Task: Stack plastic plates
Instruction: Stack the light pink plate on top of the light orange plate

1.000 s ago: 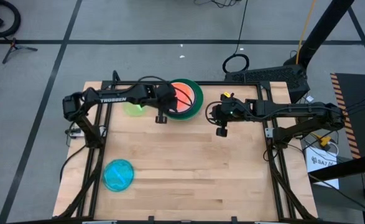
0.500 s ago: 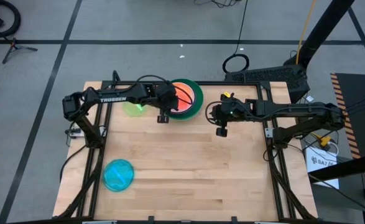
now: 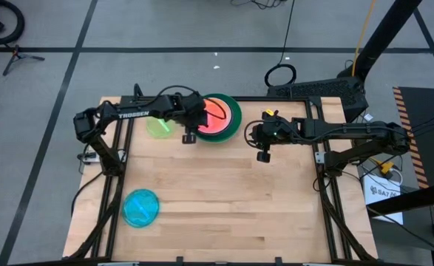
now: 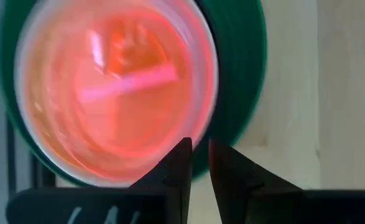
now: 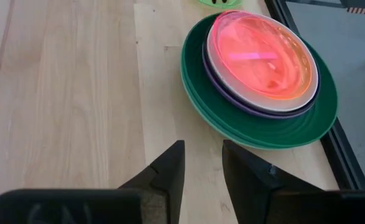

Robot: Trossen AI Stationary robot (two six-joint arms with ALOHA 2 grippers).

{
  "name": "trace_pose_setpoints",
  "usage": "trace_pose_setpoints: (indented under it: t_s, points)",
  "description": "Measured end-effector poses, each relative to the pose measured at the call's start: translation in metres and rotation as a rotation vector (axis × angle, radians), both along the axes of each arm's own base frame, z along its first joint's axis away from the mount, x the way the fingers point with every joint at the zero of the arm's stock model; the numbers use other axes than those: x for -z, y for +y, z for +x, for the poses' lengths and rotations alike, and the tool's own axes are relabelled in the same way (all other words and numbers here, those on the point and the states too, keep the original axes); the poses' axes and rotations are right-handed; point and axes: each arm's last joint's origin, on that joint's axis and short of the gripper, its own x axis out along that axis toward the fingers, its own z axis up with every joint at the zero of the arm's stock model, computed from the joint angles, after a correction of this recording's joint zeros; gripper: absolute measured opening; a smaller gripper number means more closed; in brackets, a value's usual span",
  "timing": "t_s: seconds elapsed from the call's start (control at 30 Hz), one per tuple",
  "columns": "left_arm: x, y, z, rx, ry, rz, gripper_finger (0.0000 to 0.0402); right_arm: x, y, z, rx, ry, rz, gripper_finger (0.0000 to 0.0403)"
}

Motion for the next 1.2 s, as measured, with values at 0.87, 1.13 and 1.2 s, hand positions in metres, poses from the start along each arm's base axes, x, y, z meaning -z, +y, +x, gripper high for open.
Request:
trace_pose_setpoints:
  t_s: [0.87,1.13,1.2]
  points:
    - [0.061,0.069,0.014,-0.088,-0.173,-0.214,0.0063,0.004,-0.001,0.003,-0.053,-0.031,-0.067,0.01]
    - [0.066,0.072,0.014,-0.155,-0.126,-0.152,0.0062,0.005,-0.003,0.003,-0.063,-0.033,-0.09,0.01]
    - [0.06,0.07,0.012,-0.157,-0.131,-0.149,0.0062,0.004,-0.003,0.004,-0.063,-0.04,-0.091,0.01]
